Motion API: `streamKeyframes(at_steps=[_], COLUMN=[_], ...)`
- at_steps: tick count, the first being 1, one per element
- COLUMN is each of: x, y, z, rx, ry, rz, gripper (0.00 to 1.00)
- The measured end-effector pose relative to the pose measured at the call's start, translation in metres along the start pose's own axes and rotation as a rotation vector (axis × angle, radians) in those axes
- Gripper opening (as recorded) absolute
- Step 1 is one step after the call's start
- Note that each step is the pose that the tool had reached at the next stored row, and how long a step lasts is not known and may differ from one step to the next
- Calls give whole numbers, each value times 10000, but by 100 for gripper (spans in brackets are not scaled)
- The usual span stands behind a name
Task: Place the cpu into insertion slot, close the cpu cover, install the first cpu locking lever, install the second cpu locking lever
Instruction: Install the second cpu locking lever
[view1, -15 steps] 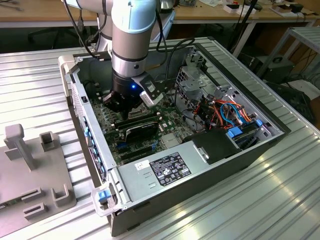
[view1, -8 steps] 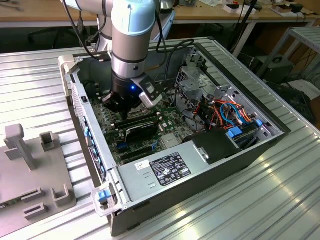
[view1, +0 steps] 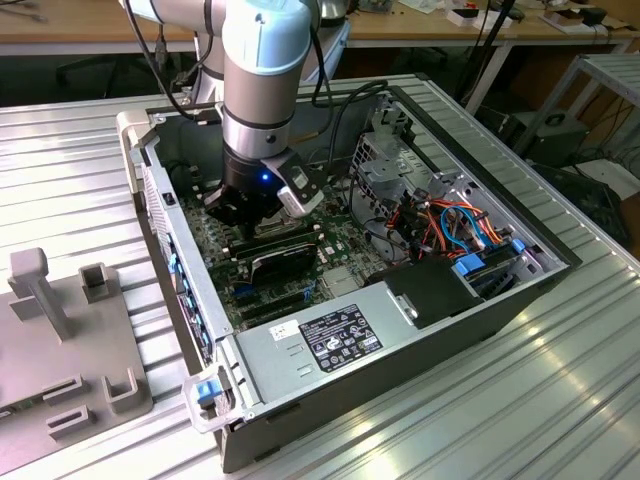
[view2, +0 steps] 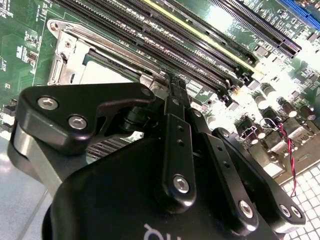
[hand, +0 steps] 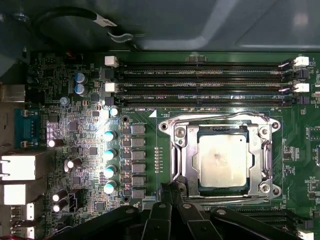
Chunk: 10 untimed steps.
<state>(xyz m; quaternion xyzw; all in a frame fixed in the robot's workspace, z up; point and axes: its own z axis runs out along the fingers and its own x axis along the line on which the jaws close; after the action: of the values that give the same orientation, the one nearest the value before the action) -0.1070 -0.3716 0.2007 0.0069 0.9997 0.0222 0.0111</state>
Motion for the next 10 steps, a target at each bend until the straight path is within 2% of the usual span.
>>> streamKeyframes(at_steps=[3,10], x=[2,2], y=[-2,-14], z=[13,27], rx=[-17,-9], ry=[4,11], rz=[1,1], gripper=[11,11])
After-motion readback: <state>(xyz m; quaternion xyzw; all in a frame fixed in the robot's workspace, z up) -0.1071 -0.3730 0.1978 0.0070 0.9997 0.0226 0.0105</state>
